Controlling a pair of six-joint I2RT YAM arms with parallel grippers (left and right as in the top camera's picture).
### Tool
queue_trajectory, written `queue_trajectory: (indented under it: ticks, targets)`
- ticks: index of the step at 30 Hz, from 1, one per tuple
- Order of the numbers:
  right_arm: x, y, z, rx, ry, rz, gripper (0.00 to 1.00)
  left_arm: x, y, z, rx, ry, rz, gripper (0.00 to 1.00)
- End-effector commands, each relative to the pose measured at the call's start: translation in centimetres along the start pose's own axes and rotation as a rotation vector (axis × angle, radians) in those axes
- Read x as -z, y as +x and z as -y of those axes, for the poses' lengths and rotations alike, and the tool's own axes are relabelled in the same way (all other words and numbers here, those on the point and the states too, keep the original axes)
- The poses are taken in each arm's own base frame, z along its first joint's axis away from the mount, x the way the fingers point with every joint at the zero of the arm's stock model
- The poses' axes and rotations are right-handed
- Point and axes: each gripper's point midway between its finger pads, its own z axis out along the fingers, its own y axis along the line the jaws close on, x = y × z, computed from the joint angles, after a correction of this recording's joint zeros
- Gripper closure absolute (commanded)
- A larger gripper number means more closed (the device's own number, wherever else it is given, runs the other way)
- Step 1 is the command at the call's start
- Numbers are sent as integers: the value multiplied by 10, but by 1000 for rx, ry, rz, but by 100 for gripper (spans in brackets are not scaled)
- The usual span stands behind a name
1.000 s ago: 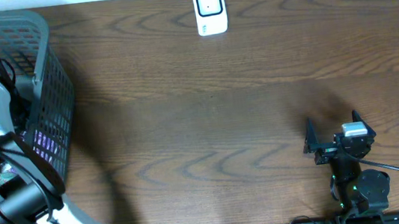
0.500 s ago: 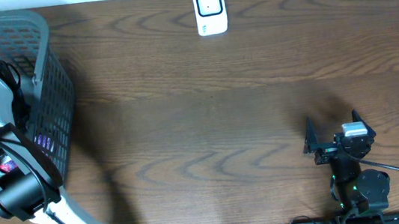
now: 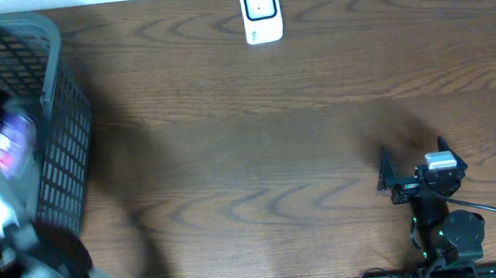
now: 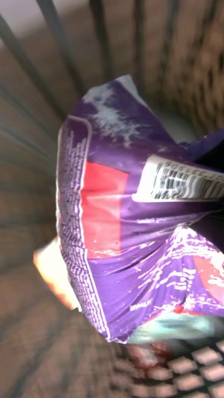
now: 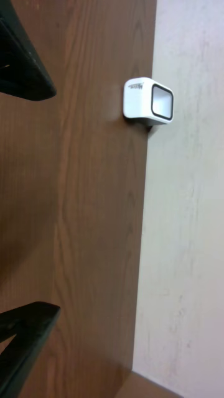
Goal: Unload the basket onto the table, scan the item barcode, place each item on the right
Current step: 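Grasp the purple package and lift it out of the basket, then place the purple package on the table center and release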
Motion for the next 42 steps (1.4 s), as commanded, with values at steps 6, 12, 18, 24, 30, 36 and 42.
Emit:
queue_trajectory:
  ticks: [6,12,18,24,30,36,42]
  targets:
    - [0,1,-2,12,-7,-5,1,215,-26,44,9,640,319,93]
    - [0,1,-2,12,-7,-4,1,260,11,78,-101,810,296,93]
    - [0,1,-2,12,-7,-5,1,279,81,140,-443,942,238,93]
    - [0,1,-2,12,-7,-5,1,284,193,209,-852,1053,124,93]
    - [0,1,-2,12,-7,-5,1,214,293,249,-1066,836,-21,93]
    - [0,1,-2,12,-7,-5,1,147,387,268,-1083,683,-249,93]
    - [0,1,-2,12,-7,-5,1,96,446,267,-1095,558,-364,60]
